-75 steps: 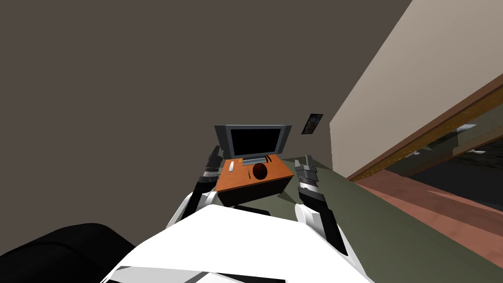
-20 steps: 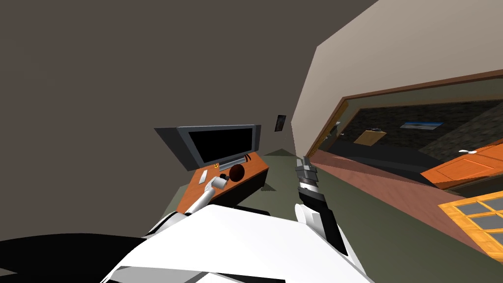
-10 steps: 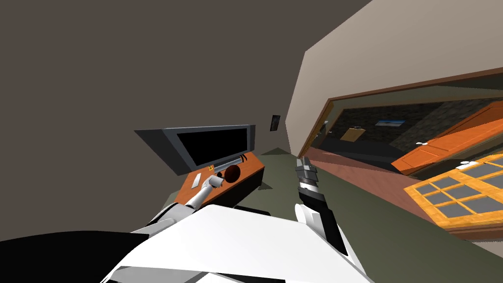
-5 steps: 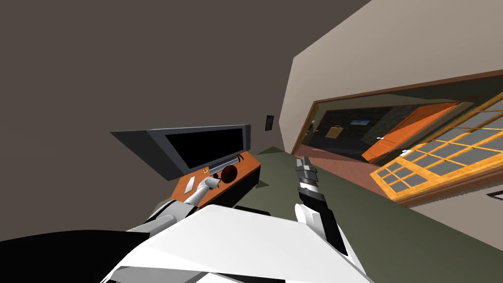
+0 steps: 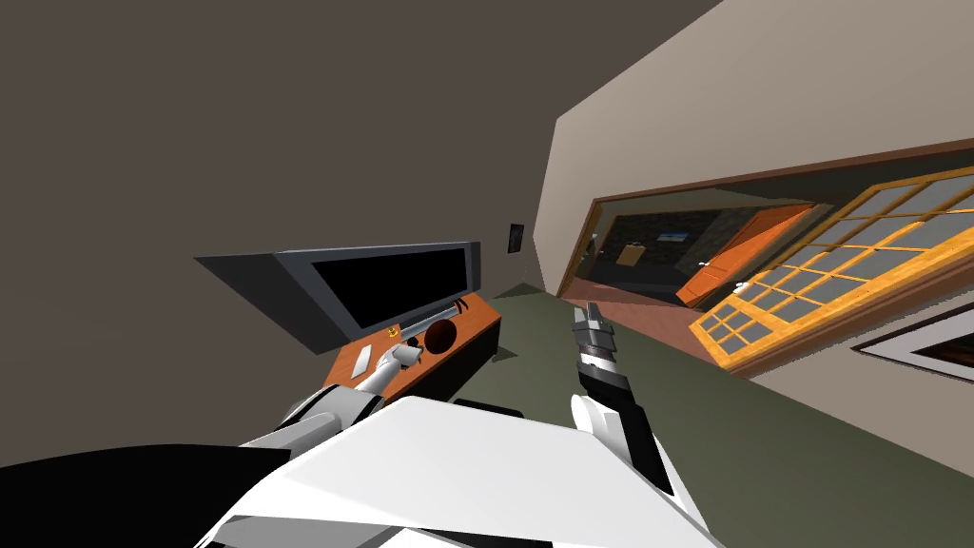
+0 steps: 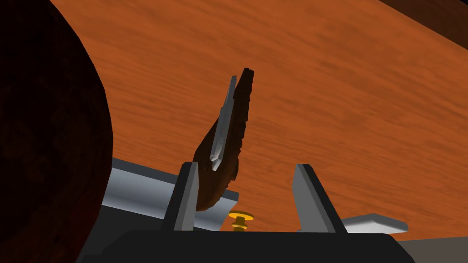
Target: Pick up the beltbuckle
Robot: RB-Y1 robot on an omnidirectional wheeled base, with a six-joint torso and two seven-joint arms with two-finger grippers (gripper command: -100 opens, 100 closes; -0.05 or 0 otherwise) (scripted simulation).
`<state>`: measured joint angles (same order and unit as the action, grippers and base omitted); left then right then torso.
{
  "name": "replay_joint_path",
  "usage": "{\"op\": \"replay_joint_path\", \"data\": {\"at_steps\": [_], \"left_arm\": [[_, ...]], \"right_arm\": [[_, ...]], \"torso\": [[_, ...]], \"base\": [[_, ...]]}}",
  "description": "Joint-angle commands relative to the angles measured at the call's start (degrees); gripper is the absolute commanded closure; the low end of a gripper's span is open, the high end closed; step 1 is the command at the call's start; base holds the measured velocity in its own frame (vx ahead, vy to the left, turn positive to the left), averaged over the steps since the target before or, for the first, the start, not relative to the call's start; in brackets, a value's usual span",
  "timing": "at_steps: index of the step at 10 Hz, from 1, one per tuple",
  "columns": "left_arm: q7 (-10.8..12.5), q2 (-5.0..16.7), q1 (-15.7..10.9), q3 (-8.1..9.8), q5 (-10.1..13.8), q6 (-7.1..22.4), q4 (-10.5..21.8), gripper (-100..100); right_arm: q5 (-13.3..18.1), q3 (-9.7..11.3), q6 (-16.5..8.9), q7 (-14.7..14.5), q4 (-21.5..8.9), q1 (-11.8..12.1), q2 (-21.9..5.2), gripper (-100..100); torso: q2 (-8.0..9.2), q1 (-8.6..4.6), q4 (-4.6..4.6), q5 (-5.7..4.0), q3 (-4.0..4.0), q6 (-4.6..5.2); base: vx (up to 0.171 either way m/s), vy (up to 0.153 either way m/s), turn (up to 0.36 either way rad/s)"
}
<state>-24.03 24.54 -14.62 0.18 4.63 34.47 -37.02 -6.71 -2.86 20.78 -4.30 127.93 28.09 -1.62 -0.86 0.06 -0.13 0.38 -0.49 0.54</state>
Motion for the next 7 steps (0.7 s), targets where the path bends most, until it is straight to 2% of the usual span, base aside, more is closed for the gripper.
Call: {"op": "replay_joint_path", "data": {"at_steps": [1, 4, 5, 6, 7], "left_arm": [[0.00, 0.00, 0.00, 0.00, 0.00, 0.00, 0.00, 100], [-0.06, 0.01, -0.06, -0.04, -0.03, -0.01, -0.04, 100], [-0.06, 0.01, -0.06, -0.04, -0.04, -0.01, -0.04, 0], [-0.46, -0.96, 0.49, -0.84, -0.75, 1.79, -2.83, 100], [-0.74, -1.45, 0.80, -1.29, -1.11, 2.77, -4.33, 100]], "right_arm": [[0.00, 0.00, 0.00, 0.00, 0.00, 0.00, 0.00, 0], [0.00, 0.00, 0.00, 0.00, 0.00, 0.00, 0.00, 0], [0.00, 0.00, 0.00, 0.00, 0.00, 0.00, 0.00, 0], [0.00, 0.00, 0.00, 0.00, 0.00, 0.00, 0.00, 0], [0.00, -0.01, 0.00, 0.00, 0.00, 0.02, 0.00, 0]], "torso": [[0.00, 0.00, 0.00, 0.00, 0.00, 0.00], [-0.01, 0.11, -0.03, 0.06, -0.02, -0.07], [-0.01, 0.11, -0.03, 0.06, -0.02, -0.07], [-0.01, 0.11, -0.03, 0.07, -0.02, -0.07], [-0.11, 0.15, -0.06, 0.05, -0.08, -0.18]], "base": [[0.003, -0.002, -0.021], [0.000, 0.000, 0.000], [0.000, 0.000, 0.000], [0.041, 0.017, 0.291], [0.078, 0.011, 0.290]]}}
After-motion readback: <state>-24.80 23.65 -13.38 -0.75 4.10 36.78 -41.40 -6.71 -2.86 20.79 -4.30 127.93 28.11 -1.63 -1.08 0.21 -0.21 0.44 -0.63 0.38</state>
